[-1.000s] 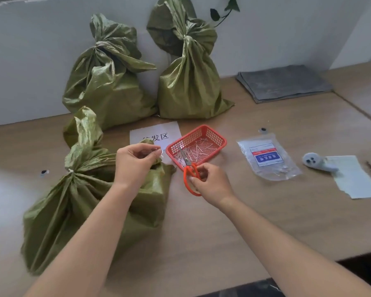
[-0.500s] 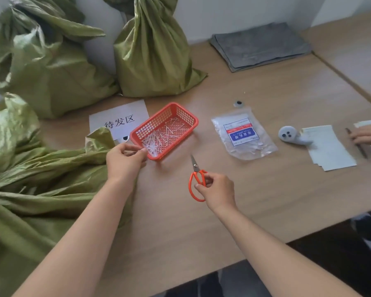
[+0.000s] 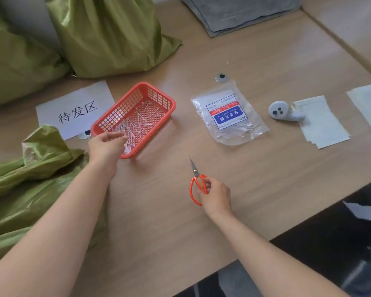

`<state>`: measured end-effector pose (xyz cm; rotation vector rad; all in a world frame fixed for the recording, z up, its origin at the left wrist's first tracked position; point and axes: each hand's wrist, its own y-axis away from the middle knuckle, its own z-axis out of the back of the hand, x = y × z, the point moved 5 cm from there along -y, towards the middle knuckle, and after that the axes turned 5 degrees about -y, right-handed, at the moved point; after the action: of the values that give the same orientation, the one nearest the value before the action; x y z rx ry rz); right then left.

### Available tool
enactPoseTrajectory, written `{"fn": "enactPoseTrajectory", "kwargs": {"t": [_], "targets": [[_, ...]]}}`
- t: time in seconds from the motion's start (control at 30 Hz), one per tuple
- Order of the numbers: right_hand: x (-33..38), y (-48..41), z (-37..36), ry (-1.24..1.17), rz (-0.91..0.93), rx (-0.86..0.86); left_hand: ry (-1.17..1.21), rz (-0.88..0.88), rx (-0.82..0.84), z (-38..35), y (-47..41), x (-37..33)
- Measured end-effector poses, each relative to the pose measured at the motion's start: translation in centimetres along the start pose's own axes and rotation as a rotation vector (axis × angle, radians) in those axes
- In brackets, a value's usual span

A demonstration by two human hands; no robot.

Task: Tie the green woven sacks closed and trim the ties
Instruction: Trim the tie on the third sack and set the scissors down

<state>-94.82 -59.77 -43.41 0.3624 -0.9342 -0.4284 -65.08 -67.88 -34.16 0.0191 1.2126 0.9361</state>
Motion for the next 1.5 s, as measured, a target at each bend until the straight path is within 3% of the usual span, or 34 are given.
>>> {"fn": "enactPoseTrajectory", "kwargs": {"t": [0.2, 0.43, 0.87, 1.27, 1.5], "targets": [[-1.1, -0.5, -0.4, 0.022, 0.004, -0.038, -0.022, 0.065, -0.034, 0.5, 0.6, 2.2], [-1.6, -0.3, -0.6, 0.092, -0.021, -0.058, -0.033, 0.129, 0.042, 0.8, 1.0, 3.0], [1.3, 2.3, 1.1, 0.219, -0.011, 0.012, -0.101, 0.045, 0.102, 3.3, 6.2, 3.1], [18.4, 11.2, -1.1, -0.065, 0.322, 0.139, 0.100, -0.050, 0.057, 14.8, 12.4, -2.1], [27.5, 18.8, -4.5, -0.150, 0.498, 0.126, 0.130, -0.197, 0.020, 25.1, 13.9, -4.3]]}}
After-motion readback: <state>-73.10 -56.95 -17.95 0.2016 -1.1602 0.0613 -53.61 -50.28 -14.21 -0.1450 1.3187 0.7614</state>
